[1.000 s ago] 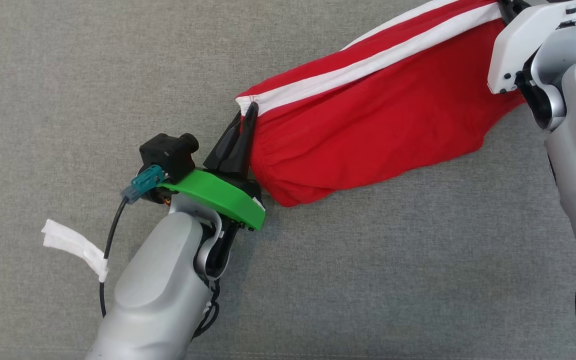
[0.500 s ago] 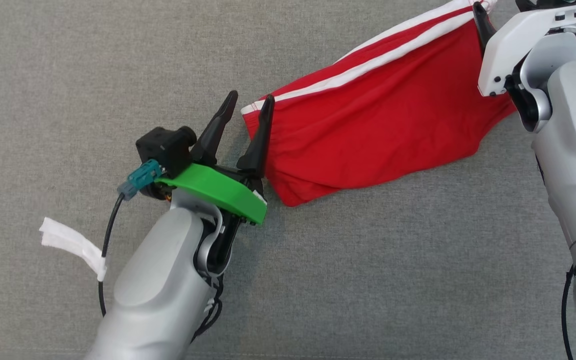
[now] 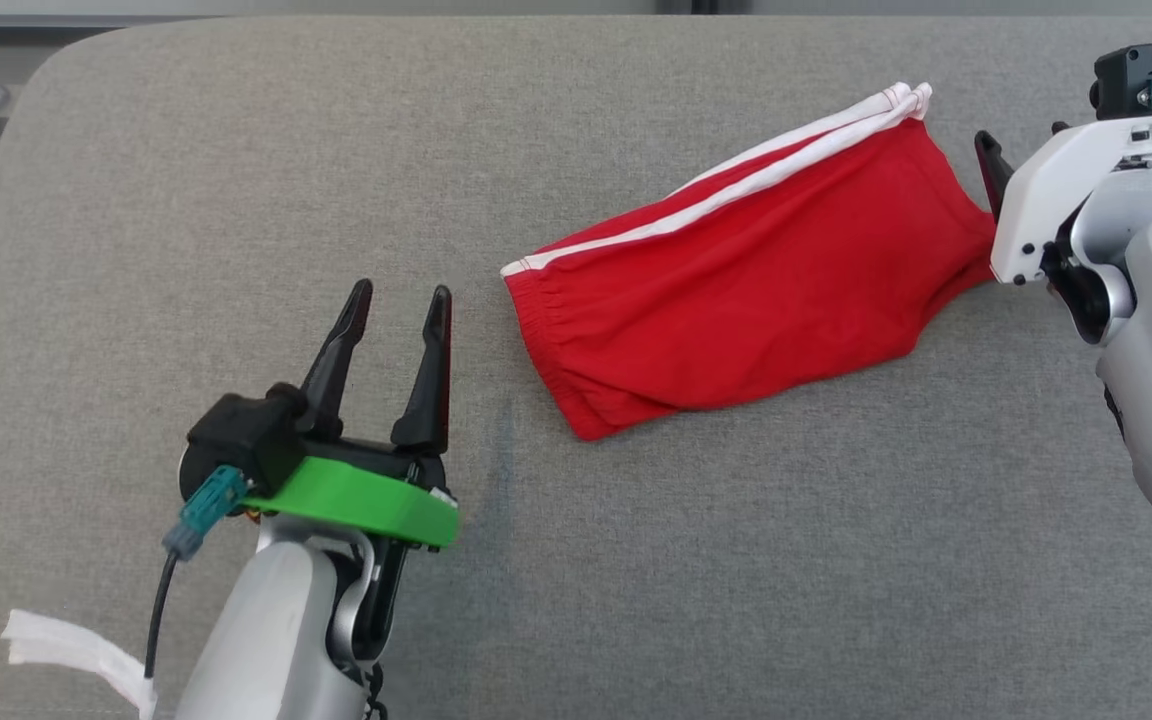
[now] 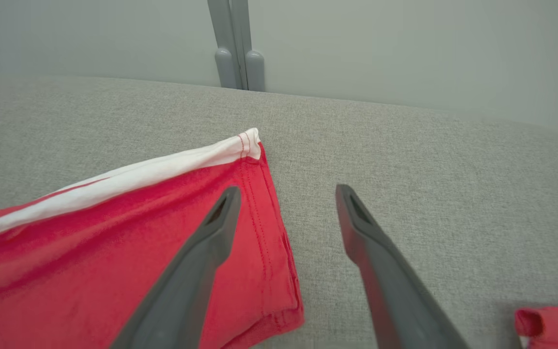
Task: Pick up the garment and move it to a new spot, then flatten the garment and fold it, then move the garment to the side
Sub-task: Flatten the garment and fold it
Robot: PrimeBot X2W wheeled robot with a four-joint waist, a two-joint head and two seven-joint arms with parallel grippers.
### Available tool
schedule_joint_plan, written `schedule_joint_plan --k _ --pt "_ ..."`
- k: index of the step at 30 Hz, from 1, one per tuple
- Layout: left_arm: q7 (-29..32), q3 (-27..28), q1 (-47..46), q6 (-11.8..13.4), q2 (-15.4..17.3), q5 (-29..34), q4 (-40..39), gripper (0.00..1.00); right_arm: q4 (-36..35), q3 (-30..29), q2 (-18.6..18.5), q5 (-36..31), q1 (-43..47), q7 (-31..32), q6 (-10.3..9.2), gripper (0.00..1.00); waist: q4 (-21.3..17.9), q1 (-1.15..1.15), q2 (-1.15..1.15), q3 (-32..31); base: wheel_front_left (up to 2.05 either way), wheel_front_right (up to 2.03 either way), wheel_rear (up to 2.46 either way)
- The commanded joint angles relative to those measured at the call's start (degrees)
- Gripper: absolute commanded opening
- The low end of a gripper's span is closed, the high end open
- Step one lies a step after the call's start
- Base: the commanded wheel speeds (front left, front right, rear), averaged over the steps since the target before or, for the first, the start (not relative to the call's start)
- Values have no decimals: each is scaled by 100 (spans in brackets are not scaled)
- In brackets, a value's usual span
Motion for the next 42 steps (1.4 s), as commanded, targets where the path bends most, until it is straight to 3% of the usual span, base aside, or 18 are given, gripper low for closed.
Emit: schedule_joint_plan --k 1,13,26,38,39,40,41,42 --pt "-14 130 175 -17 13 149 -105 100 12 10 -48 104 97 30 -7 100 97 0 0 -106 0 0 0" --pt "-14 1145 659 -61 68 802 -468 100 261 -9 -332 382 111 178 -7 100 427 0 0 54 0 0 0" --pt "-14 816 455 -62 59 571 -666 100 584 -123 -570 547 -191 301 -7 100 788 0 0 617 0 0 0" --pt "-14 693 385 -63 49 489 -615 100 1074 0 -457 701 5 610 -6 100 987 0 0 700 0 0 0" --pt "-14 686 388 -63 48 490 -609 100 1074 40 -451 719 38 652 -3 72 990 0 0 699 0 0 0" --pt "-14 678 391 -63 48 482 -603 100 1060 72 -459 763 75 665 -3 31 992 0 0 698 0 0 0" --pt "-14 676 390 -63 47 472 -599 100 1046 79 -466 798 98 666 -4 0 990 0 0 697 0 0 0" --pt "-14 680 392 -63 47 467 -591 100 1044 80 -478 846 121 671 -4 0 983 0 0 693 0 0 0"
